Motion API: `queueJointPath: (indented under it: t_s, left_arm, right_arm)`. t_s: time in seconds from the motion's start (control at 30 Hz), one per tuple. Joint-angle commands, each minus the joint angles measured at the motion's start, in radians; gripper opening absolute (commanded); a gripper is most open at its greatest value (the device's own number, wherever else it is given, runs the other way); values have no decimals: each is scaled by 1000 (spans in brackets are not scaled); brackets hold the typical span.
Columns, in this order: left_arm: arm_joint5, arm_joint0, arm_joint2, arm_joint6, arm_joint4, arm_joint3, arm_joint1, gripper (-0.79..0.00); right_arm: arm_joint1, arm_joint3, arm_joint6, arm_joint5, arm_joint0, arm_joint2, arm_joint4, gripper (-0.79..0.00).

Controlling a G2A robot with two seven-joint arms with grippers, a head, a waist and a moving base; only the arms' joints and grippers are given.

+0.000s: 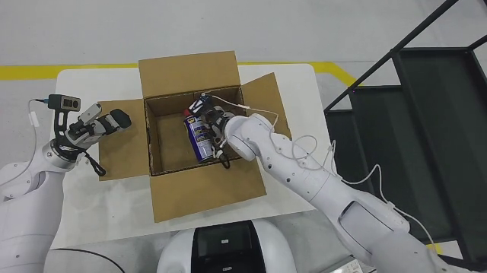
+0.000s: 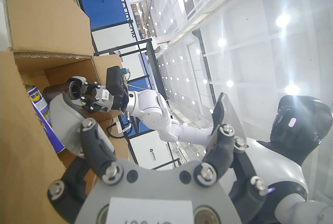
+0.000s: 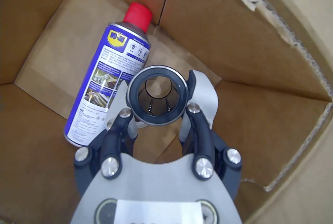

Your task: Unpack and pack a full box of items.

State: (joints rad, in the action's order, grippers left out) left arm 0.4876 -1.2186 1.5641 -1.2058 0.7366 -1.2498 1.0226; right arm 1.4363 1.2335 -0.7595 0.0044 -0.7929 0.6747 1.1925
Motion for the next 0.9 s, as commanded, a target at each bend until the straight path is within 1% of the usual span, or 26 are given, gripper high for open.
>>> queueJointPath:
  t_s: [0.0,0.17,0.4,0.43,0.47,0.5,0.53,0.57,0.73,0.87]
  left_arm:
    - [0,0,0,0,0,0,0,0]
    - [0,0,0,0,0,0,0,0]
    - [0,0,0,0,0,0,0,0]
    - [0,0,0,0,0,0,0,0]
    - [0,0,0,0,0,0,0,0]
    - [0,0,0,0,0,0,0,0]
    - [0,0,0,0,0,0,0,0]
    - [0,0,0,0,0,0,0,0]
    - [0,0,0,0,0,0,0,0]
    - [0,0,0,0,0,0,0,0]
  right_arm:
    - [2,-14,-16,-18,9,1,4,-785]
    - [11,-39,-47,-81,27,0,-8,-785]
    - [32,-102,-35,-133,53,-8,-50,-785]
    - [36,-113,-32,-135,59,-10,-51,-751]
    - [39,-123,-28,-137,63,-12,-54,-600]
    - [43,-133,-25,-138,68,-13,-56,-517]
    - [46,-143,-21,-141,73,-14,-58,-394]
    - [49,-154,-16,-142,78,-15,-59,-6]
    - [63,-197,-3,-146,94,-19,-66,0]
    - [66,-189,-17,-167,93,-13,-67,0]
